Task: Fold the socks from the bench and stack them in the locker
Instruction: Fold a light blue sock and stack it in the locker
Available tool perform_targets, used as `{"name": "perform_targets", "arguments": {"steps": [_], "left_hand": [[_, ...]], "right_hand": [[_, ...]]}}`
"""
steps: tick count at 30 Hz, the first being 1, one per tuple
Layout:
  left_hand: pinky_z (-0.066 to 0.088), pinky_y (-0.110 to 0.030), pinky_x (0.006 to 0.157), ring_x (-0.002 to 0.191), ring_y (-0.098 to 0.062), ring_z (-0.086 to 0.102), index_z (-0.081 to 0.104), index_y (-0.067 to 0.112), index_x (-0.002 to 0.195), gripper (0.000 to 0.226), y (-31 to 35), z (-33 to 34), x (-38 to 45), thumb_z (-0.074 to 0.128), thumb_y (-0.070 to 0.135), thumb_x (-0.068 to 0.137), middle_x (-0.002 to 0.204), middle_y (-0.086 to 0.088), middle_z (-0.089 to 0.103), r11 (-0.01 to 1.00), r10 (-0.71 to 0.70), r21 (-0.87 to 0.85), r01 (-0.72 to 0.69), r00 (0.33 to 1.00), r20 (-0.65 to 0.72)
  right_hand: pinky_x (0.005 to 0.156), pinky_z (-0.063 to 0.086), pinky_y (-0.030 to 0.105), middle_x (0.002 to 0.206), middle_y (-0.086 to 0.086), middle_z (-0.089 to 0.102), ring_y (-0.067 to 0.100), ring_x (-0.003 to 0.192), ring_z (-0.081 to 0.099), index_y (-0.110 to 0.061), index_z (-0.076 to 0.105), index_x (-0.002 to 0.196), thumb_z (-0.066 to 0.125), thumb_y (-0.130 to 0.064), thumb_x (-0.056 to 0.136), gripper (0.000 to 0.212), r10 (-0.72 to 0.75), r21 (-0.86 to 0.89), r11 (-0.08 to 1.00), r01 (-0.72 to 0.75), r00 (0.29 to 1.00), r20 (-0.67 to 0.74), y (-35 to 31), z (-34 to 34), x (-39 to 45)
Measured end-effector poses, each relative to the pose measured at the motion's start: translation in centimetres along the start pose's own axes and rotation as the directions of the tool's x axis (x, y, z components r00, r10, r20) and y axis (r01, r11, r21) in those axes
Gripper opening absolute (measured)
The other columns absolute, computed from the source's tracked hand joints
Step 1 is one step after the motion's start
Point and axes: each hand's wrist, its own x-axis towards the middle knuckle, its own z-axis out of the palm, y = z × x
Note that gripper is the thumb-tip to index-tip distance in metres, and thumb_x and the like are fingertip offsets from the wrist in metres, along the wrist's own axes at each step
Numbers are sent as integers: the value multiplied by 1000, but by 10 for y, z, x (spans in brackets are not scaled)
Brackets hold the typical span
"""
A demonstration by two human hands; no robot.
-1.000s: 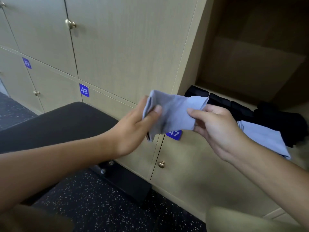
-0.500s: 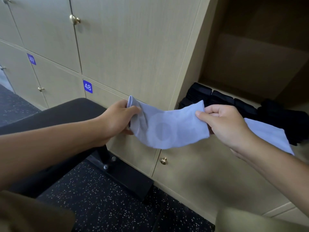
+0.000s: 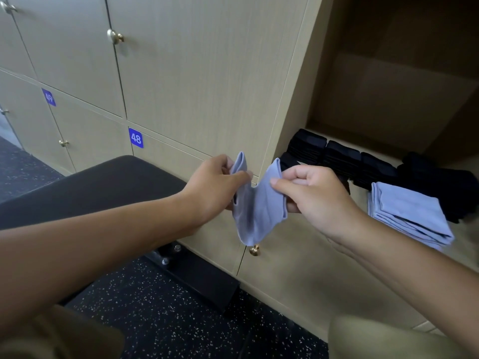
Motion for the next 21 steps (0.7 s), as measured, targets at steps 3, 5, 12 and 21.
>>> {"name": "perform_targets", "arguments": {"steps": [3, 5, 12, 21], "left_hand": [[47, -15, 50, 53, -6, 59, 55, 7, 95, 21, 0, 7, 1, 64, 25, 99, 70, -1, 61, 999, 27, 27, -27, 999, 22], [50, -17, 53, 58, -9, 63, 57, 2, 99, 26, 2, 12, -1, 63, 28, 100, 73, -2, 65, 998, 42, 35, -44, 999, 33], [61, -34, 78, 74, -19, 63, 62, 2, 105, 36, 12, 22, -5, 44, 33, 109, 94, -7, 65, 978, 7, -207, 29, 985, 170], [40, -26, 65, 75, -14, 49, 46, 24, 101, 17, 4, 18, 3, 60, 35, 99, 107, 0, 55, 994, 61, 102, -48, 991, -120]], "right_hand": [[73, 63, 30, 82, 5, 78, 21, 79, 76, -6, 72, 95, 65, -13, 97, 10, 47, 100, 994, -46, 999, -4, -2, 3, 2], [68, 62, 25, 83, 7, 78, 20, 79, 76, -4, 71, 98, 65, -12, 97, 10, 73, 159, 984, -73, 997, 8, -3, 6, 2], [81, 58, 29, 97, -3, 78, 9, 89, 75, -16, 67, 113, 78, -38, 85, 37, 90, 165, 982, -94, 995, 32, -1, 4, -1], [85, 59, 37, 108, -1, 77, 21, 102, 73, -17, 64, 122, 66, 0, 89, 38, 142, 312, 944, -105, 985, -99, 4, -18, 4]]}}
